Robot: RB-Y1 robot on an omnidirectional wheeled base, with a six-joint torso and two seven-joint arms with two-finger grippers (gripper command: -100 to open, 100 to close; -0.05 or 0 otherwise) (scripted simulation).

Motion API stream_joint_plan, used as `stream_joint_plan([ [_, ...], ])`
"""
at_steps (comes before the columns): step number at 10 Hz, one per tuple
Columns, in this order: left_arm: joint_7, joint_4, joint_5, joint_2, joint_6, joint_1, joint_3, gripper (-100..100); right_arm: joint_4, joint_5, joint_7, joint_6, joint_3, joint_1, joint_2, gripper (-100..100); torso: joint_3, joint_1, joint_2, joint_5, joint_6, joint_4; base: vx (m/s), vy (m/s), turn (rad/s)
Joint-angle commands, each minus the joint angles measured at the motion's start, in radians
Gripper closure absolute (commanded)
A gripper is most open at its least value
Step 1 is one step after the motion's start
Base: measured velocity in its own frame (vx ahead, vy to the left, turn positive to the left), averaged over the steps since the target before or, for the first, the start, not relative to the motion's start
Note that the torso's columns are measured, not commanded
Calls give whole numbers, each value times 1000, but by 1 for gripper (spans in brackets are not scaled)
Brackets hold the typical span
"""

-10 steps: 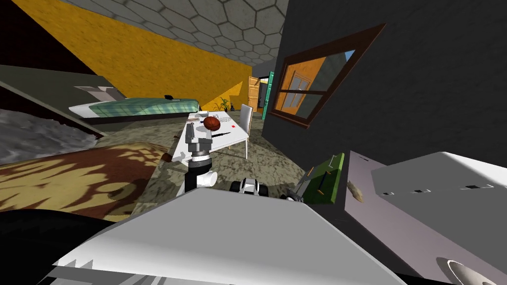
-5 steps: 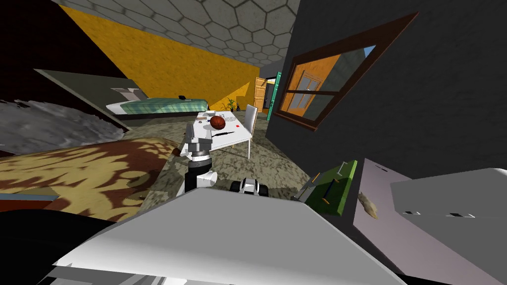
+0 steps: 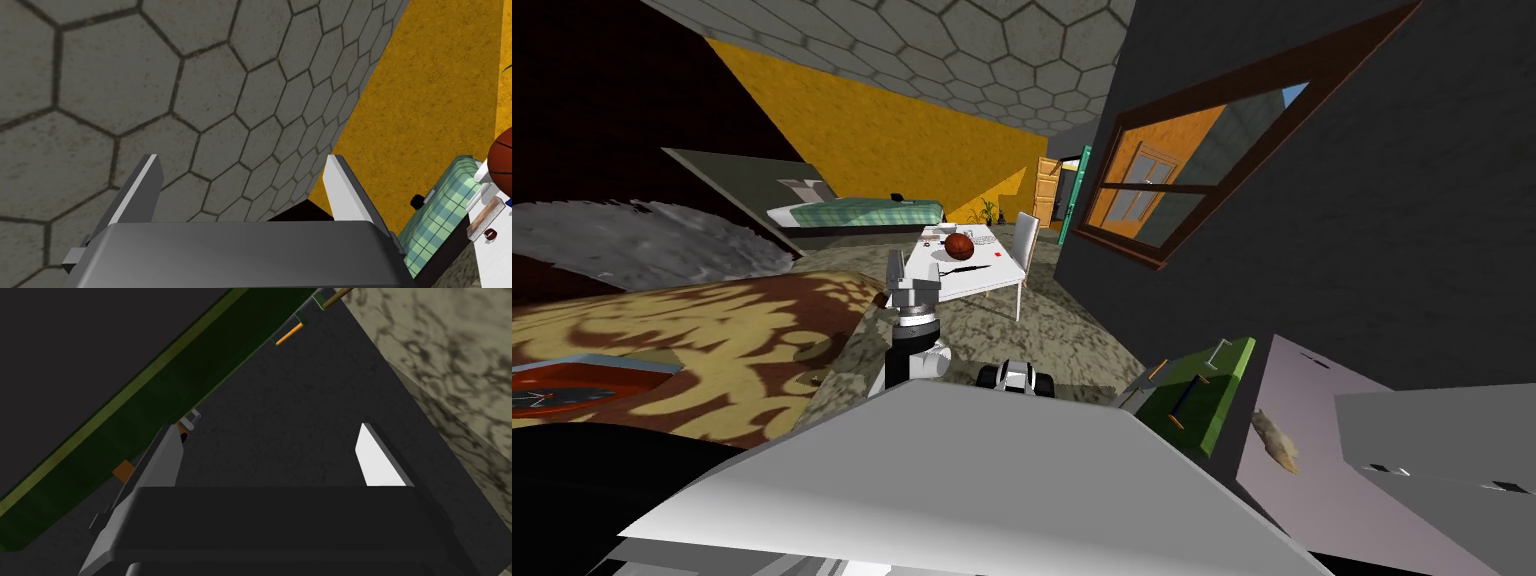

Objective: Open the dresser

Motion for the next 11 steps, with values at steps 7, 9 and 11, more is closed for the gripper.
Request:
stream_joint_plan([
  [7,0,0,0,0,0,0,0,0,238,187,4,241,16,-5,37,-100,0,0,1,2,2,0,0,-57,157],
  [9,0,0,0,0,0,0,0,0,282,223,3,291,19,-5,46,-100,0,0,2,3,3,0,-2,-46,132],
  [11,0,0,0,0,0,0,0,0,331,256,2,343,22,-4,55,-100,0,-1,1,1,2,0,-4,-56,101],
])
